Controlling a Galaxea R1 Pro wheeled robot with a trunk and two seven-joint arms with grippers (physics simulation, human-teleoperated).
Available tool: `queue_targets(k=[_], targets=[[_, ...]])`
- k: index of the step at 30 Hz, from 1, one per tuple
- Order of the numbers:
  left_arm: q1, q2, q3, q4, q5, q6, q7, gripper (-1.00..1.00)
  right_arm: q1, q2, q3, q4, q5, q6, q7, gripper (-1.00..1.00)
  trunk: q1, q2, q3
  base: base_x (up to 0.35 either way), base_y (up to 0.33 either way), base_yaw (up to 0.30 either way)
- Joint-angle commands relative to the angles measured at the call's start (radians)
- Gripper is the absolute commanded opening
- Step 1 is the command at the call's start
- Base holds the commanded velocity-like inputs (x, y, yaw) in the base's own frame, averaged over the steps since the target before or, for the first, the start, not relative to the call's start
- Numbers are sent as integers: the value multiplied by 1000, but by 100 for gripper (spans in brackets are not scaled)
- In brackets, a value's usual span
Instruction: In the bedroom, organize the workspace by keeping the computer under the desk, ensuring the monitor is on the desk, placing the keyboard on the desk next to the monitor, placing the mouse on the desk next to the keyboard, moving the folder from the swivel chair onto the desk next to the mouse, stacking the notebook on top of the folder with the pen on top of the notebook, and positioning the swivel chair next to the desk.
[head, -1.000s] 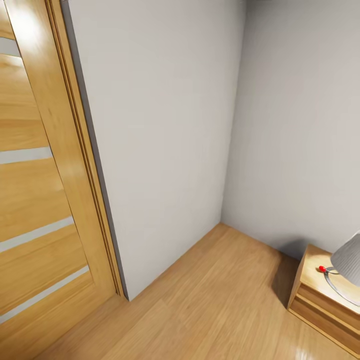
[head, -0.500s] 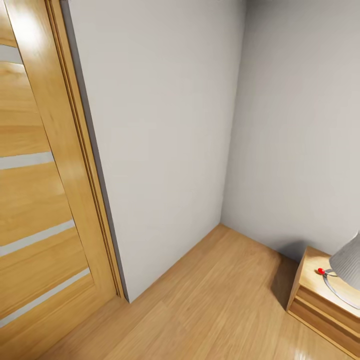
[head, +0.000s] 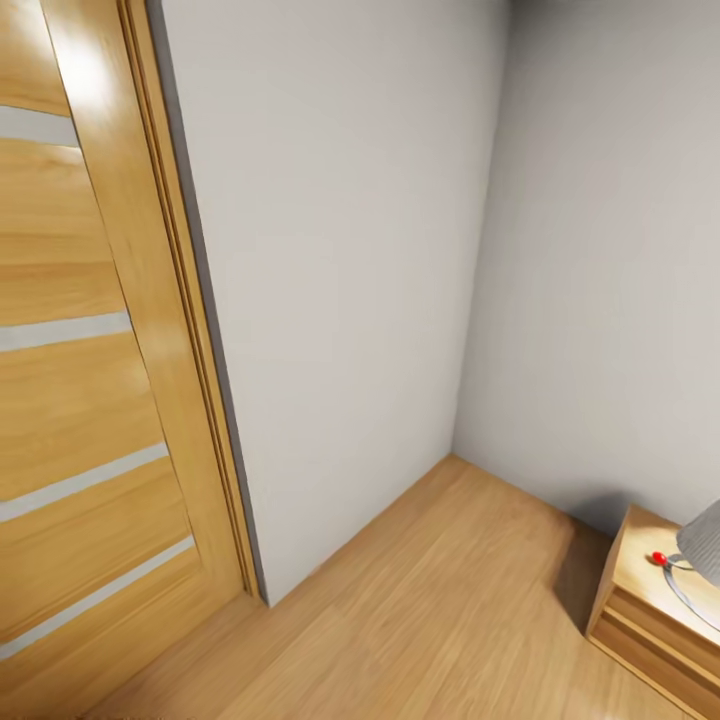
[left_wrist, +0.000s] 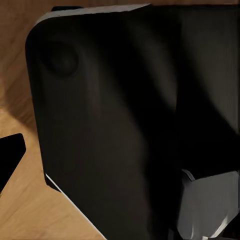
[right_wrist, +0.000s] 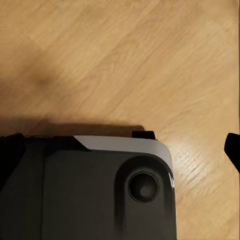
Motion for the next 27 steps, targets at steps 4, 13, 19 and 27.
queue_targets(k=[4, 13, 19, 27], targets=[[0, 11, -1, -32, -2, 0, 0, 100, 0, 0, -3, -15, -2, -185, 1, 100, -15, 28, 16, 0, 0, 192], [1, 51, 1, -102, -2, -2, 0, 100, 0, -2, -6, -73, -4, -195, -1, 100, -50, 91, 53, 0, 0, 234], [0, 69, 19, -113, 2, -23, 1, 100, -3, -13, -55, -195, -63, -196, -72, 100, -73, 133, 75, 0, 0, 267], [1, 144, 178, -110, 52, -77, 0, 100, -45, -14, -89, -223, -193, -194, -113, 100, -104, 189, 103, 0, 0, 278]])
